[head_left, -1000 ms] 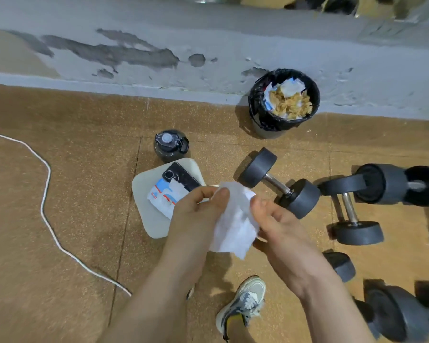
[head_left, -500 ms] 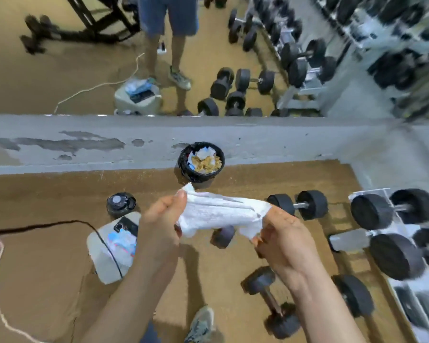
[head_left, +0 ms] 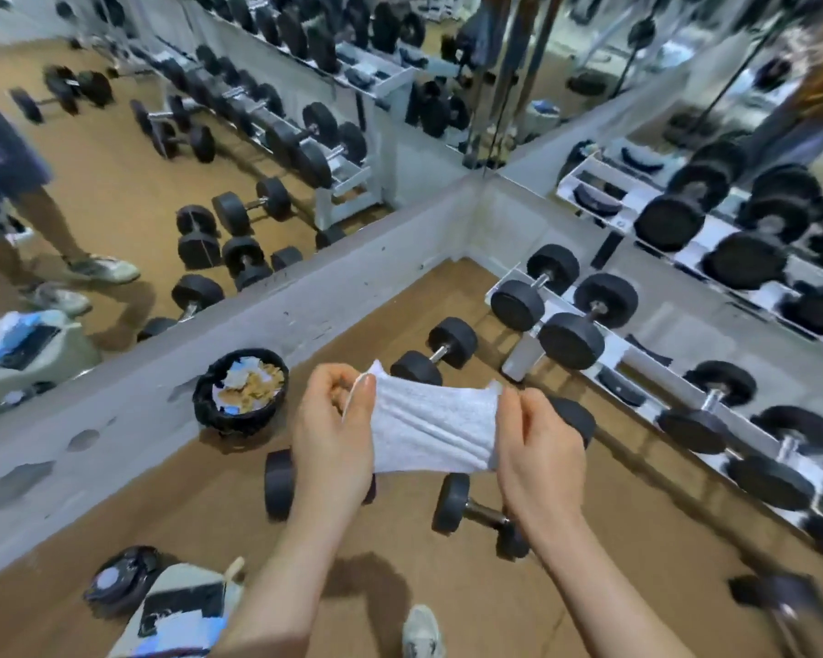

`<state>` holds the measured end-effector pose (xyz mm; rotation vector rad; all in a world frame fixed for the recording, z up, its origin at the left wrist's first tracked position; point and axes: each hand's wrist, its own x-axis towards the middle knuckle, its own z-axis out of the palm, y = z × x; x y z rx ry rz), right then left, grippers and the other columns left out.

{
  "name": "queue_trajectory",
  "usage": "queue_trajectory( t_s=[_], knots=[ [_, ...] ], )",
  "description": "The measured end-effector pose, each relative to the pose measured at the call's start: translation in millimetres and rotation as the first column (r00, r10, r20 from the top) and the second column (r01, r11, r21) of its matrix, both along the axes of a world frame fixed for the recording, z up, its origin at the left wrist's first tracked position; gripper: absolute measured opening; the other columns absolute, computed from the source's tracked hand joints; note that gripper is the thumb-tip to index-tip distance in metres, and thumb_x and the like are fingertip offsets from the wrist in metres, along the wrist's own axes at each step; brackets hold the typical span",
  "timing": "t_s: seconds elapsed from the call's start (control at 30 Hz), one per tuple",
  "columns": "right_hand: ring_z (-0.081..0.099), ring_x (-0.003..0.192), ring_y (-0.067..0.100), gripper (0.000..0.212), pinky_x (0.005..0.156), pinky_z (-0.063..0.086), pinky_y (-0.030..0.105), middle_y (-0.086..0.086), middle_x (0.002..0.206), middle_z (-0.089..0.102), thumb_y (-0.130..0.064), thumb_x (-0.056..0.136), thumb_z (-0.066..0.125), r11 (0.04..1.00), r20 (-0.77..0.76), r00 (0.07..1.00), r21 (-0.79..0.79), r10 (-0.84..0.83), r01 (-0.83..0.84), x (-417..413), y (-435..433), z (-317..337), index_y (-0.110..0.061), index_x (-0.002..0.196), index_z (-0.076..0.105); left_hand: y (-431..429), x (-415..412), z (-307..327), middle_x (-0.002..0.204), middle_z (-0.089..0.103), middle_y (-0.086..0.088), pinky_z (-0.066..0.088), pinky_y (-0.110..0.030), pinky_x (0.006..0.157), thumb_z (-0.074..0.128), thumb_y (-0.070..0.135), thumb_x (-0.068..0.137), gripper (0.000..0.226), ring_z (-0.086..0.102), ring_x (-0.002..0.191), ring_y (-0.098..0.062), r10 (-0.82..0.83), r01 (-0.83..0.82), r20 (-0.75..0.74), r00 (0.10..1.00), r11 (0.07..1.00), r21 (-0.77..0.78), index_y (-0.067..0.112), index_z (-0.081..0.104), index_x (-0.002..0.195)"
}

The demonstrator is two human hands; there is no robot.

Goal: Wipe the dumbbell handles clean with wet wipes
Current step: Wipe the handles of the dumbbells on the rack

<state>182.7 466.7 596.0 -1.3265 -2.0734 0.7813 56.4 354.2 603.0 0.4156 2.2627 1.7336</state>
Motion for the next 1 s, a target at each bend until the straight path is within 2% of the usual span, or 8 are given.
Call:
queue_trajectory(
  t_s=[0.2,0.27,0.37,0.5,0.63,0.8,0.9,1.0],
  knots=[
    [0.052,0.107,0.018,0.034,0.087,0.046,0.036,-0.002,0.119,0.054,-0.036,0.098,0.043,0.986,0.159,0.981,0.146,-0.109,0.085,43,15,16,-0.021,0.127,0.053,47,17,28,0.075,0.058,0.007,0.039,-0.014,0.054,0.062,0.031,0.091,0.009,0.054,0.07,-0.009,-0.234,0.232,-0.059,0.971,0.972,-0.039,0.025,0.058,0.086],
    [0.053,0.116,0.015,0.039,0.092,0.043,0.032,-0.004,0.125,0.058,-0.043,0.099,0.041,0.99,0.042,0.994,-0.101,-0.097,0.101,55,11,28,-0.021,0.127,0.057,61,36,43,0.073,0.057,0.009,0.04,-0.01,0.052,0.063,0.032,0.091,0.009,0.055,0.07,-0.009,-0.343,0.335,-0.114,0.932,0.938,-0.088,0.025,0.06,0.085],
    [0.062,0.113,0.02,0.054,0.1,0.046,0.04,0.004,0.119,0.068,-0.058,0.096,0.039,0.511,-0.503,0.808,-0.804,-0.307,-0.306,65,3,47,-0.018,0.123,0.063,83,79,54,0.076,0.059,0.011,0.043,-0.018,0.059,0.064,0.034,0.09,0.006,0.058,0.072,-0.006,-0.582,0.553,-0.112,0.806,0.806,-0.209,0.03,0.06,0.086],
    [0.063,0.112,0.028,0.054,0.102,0.046,0.043,0.015,0.112,0.067,-0.052,0.095,0.045,0.206,-0.593,0.45,-0.728,-0.668,-0.654,114,32,47,-0.005,0.114,0.064,104,143,55,0.098,0.062,0.015,0.049,-0.024,0.077,0.058,0.03,0.092,0.014,0.058,0.092,-0.005,-0.816,0.741,-0.108,0.568,0.564,-0.365,0.033,0.066,0.103],
    [0.065,0.108,0.038,0.051,0.088,0.055,0.047,0.025,0.119,0.064,-0.039,0.099,0.044,0.247,-0.576,0.426,-0.751,-0.697,-0.612,187,82,35,0.0,0.13,0.052,128,199,58,0.108,0.067,0.019,0.05,-0.019,0.084,0.051,0.025,0.097,0.034,0.06,0.096,0.002,-0.926,0.854,-0.053,0.373,0.365,-0.37,0.043,0.063,0.123],
    [0.053,0.124,0.038,0.051,0.111,0.032,0.053,0.022,0.134,0.055,-0.037,0.1,0.041,0.381,-0.701,0.325,-0.65,-0.635,-0.657,287,143,37,-0.007,0.141,0.045,194,276,61,0.112,0.068,0.019,0.048,-0.019,0.09,0.054,0.025,0.096,0.026,0.061,0.103,0.003,-0.718,0.689,-0.463,0.52,0.673,-0.27,0.031,0.07,0.115],
    [0.046,0.133,0.032,0.054,0.117,0.026,0.049,0.021,0.142,0.048,-0.041,0.101,0.042,0.452,-0.788,0.285,-0.563,-0.545,-0.693,324,167,43,-0.004,0.141,0.045,251,332,46,0.125,0.058,0.012,0.043,-0.034,0.103,0.027,0.046,0.1,0.045,0.05,0.118,-0.008,-0.814,0.699,-0.506,0.284,0.537,-0.473,0.027,0.059,0.125],
    [0.05,0.129,0.032,0.048,0.112,0.033,0.048,0.024,0.136,0.053,-0.034,0.101,0.044,0.499,-0.802,0.347,-0.581,-0.487,-0.643,353,197,46,0.0,0.134,0.051,294,368,26,0.096,0.053,0.004,0.046,-0.044,0.076,0.021,0.041,0.098,0.042,0.048,0.088,-0.019,-0.812,0.685,-0.523,0.259,0.536,-0.494,0.02,0.057,0.102]
  ],
)
